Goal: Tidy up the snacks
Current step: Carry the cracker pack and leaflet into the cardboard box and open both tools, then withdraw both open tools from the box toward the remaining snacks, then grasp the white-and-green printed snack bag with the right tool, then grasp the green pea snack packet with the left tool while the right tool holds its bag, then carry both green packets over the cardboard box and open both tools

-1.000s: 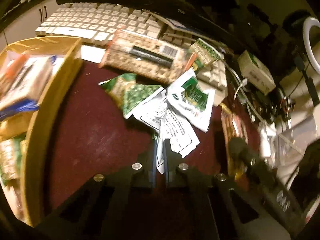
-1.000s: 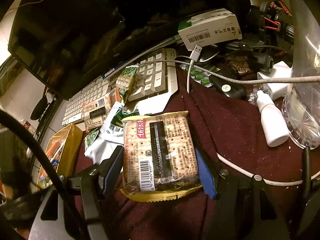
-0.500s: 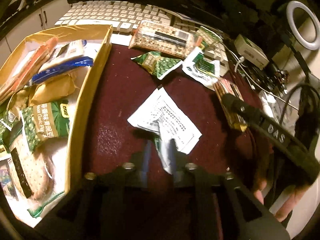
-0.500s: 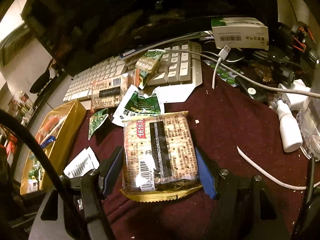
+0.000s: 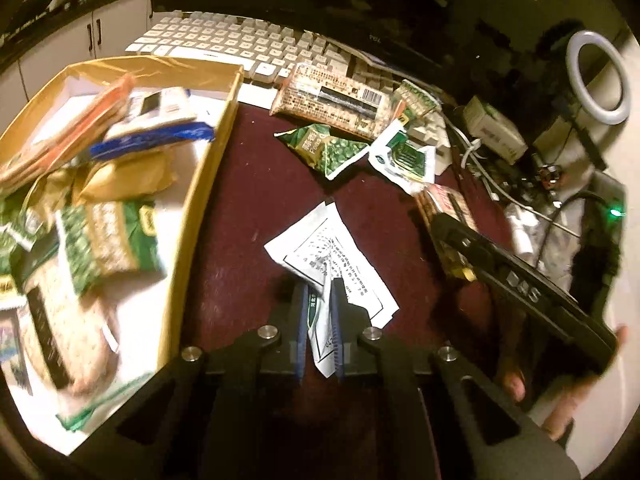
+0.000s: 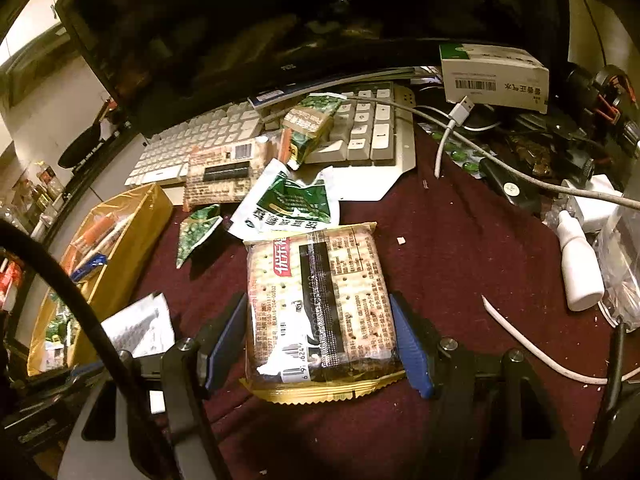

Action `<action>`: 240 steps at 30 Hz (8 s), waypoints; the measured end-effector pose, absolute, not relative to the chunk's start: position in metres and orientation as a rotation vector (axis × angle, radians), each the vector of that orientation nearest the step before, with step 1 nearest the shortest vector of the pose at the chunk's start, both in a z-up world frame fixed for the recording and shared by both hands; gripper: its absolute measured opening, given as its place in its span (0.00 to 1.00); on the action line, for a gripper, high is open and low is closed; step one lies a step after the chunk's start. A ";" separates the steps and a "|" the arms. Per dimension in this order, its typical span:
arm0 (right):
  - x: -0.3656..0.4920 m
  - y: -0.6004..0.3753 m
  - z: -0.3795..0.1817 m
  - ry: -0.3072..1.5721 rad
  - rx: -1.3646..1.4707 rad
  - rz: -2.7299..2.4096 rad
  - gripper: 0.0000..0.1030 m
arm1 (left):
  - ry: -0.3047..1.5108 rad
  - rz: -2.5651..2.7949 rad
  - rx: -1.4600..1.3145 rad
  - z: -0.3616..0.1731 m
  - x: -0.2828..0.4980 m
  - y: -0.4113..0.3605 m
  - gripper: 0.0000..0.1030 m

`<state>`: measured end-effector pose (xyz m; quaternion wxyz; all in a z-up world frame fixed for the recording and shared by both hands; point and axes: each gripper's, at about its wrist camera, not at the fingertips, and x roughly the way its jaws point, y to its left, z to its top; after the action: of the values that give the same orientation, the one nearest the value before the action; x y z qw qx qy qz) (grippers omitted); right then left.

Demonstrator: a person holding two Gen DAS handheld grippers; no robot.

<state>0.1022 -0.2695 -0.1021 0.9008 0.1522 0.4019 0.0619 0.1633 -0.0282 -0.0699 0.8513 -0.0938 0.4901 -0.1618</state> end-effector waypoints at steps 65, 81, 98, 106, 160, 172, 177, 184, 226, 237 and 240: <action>0.075 -0.053 -0.048 0.686 0.119 0.621 0.71 | 0.809 -0.035 -0.477 -0.032 0.080 0.189 0.66; 0.114 -0.232 -0.066 0.765 0.401 0.296 0.71 | 0.807 -0.296 -0.382 -0.016 0.092 0.089 0.69; 0.236 -0.238 -0.087 0.938 0.223 0.227 0.71 | 0.828 -0.345 -0.399 -0.019 0.090 0.072 0.69; 0.183 -0.227 -0.099 1.015 0.193 0.355 0.70 | 0.839 -0.346 -0.412 -0.024 0.095 0.076 0.69; 0.104 -0.269 -0.111 0.865 0.390 0.099 0.15 | 1.171 -0.057 -0.287 -0.071 0.296 -0.060 0.31; 0.104 -0.270 -0.111 0.843 0.416 0.116 0.15 | 1.190 -0.186 -0.283 -0.074 0.238 -0.048 0.19; 0.105 -0.268 -0.113 0.851 0.417 0.125 0.15 | 1.181 -0.241 -0.296 -0.073 0.206 -0.041 0.18; 0.104 -0.255 -0.108 0.830 0.353 0.162 0.15 | 1.148 -0.332 -0.345 -0.058 0.169 -0.026 0.18; 0.150 0.015 -0.061 0.887 0.049 0.609 0.20 | 0.943 -0.042 -0.581 -0.047 0.124 0.215 0.19; 0.116 -0.056 -0.028 0.718 0.155 0.625 0.60 | 0.853 -0.007 -0.513 -0.028 0.105 0.194 0.60; 0.114 -0.088 -0.034 0.718 0.191 0.574 0.60 | 0.842 -0.040 -0.466 -0.020 0.099 0.174 0.62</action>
<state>0.1138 -0.0876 -0.0342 0.8918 0.0918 0.3461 0.2766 0.0994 0.1739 -0.0203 0.8862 -0.2243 0.4051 -0.0190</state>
